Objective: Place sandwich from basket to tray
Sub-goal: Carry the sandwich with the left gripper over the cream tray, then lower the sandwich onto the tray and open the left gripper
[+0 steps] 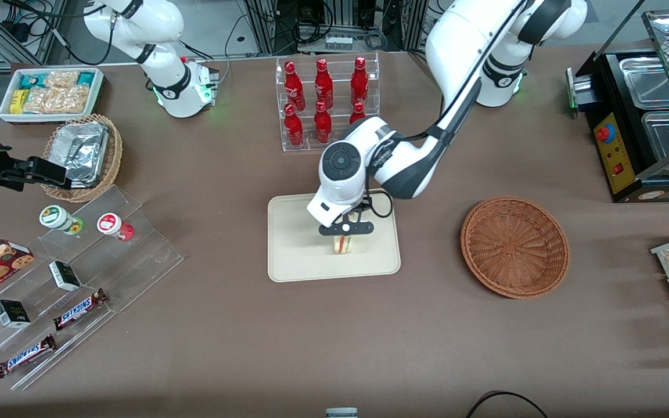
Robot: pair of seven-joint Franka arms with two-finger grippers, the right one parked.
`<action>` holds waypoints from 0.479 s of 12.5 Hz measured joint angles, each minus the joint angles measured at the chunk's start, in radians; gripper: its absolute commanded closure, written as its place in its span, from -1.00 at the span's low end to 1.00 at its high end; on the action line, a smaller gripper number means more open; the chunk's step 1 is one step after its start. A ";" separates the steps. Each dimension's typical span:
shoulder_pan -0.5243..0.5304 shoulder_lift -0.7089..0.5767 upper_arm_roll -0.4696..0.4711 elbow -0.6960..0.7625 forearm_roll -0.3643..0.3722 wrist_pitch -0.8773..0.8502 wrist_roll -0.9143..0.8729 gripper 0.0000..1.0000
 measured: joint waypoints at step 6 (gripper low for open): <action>-0.016 0.048 0.000 0.048 0.010 -0.033 -0.080 1.00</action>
